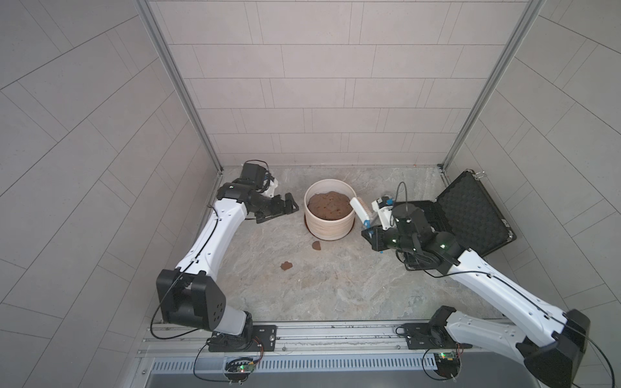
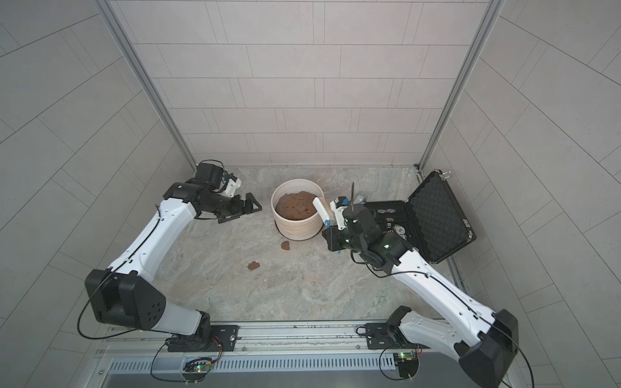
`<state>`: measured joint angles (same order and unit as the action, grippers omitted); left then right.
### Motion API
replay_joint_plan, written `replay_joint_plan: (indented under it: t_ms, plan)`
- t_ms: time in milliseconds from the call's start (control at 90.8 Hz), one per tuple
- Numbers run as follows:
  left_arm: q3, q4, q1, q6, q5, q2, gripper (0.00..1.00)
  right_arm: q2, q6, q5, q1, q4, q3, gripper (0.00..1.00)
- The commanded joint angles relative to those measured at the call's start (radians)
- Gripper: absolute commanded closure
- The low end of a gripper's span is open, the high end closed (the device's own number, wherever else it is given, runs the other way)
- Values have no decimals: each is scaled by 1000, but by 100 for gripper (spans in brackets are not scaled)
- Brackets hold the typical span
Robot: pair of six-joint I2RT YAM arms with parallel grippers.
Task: Scrub the dried mud off the ceramic pot
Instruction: Brush off the soil from the pot, then rotate the pot on the tray.
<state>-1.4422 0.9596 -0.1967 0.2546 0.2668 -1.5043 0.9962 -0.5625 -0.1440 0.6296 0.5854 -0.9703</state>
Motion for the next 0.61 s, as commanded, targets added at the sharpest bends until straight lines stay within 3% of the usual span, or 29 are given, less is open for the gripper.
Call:
replay_joint_plan:
  t_ms: [0, 77, 165, 220, 308, 594]
  plan:
    - [-80, 72, -91, 37, -163, -73, 0, -83, 6, 34, -70, 48, -12, 100]
    - [-108, 107, -143, 113, -227, -107, 1, -96, 9, 26, -119, 93, -27, 100]
    - [-78, 92, -165, 212, -191, -106, 4, -95, 2, 9, -138, 97, -28, 100]
    - [-63, 78, -184, 263, -237, -102, 5, -88, -7, -4, -138, 84, -25, 100]
    - [-113, 93, -239, 275, -340, -146, 1, -79, -23, -13, -139, 74, -26, 100]
    - [-260, 134, -335, 299, -432, -308, 0, -67, -35, -12, -140, 56, -27, 100]
